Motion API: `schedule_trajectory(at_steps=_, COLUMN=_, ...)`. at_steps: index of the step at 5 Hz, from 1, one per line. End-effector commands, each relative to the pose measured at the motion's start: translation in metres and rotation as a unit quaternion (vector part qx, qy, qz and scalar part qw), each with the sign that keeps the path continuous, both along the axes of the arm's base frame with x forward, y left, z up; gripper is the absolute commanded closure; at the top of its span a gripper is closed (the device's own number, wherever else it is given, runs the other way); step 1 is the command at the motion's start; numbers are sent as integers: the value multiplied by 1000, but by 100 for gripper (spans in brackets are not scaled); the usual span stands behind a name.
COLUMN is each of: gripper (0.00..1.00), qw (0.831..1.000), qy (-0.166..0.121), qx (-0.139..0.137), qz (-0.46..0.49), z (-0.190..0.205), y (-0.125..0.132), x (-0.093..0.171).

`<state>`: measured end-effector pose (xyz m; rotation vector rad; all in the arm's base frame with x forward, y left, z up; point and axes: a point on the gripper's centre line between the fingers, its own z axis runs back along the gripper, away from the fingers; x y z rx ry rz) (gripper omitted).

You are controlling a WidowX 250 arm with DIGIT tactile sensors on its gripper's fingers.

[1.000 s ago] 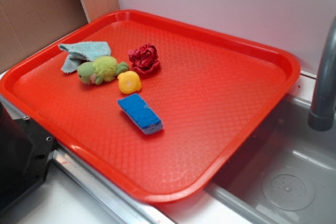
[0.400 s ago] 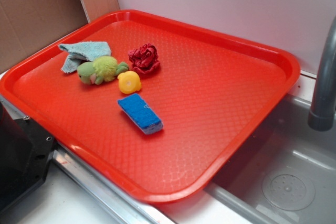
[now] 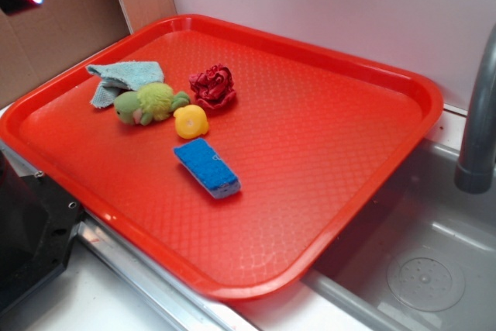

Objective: Grab the blue cloth.

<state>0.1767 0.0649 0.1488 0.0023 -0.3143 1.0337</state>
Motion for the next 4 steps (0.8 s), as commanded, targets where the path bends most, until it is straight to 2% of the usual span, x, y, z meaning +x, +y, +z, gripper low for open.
schedule_trajectory(at_steps=1, gripper=0, qw=992, qy=-26, qx=37, qz=121, z=-41, y=37, x=7)
schedule_trajectory(at_steps=3, gripper=0, qw=982, qy=-31, qx=84, qz=165, z=-85, y=56, x=16)
schedule_trajectory(at_steps=4, gripper=0, qw=978, qy=-37, qx=95, qz=184, z=-99, y=62, x=17)
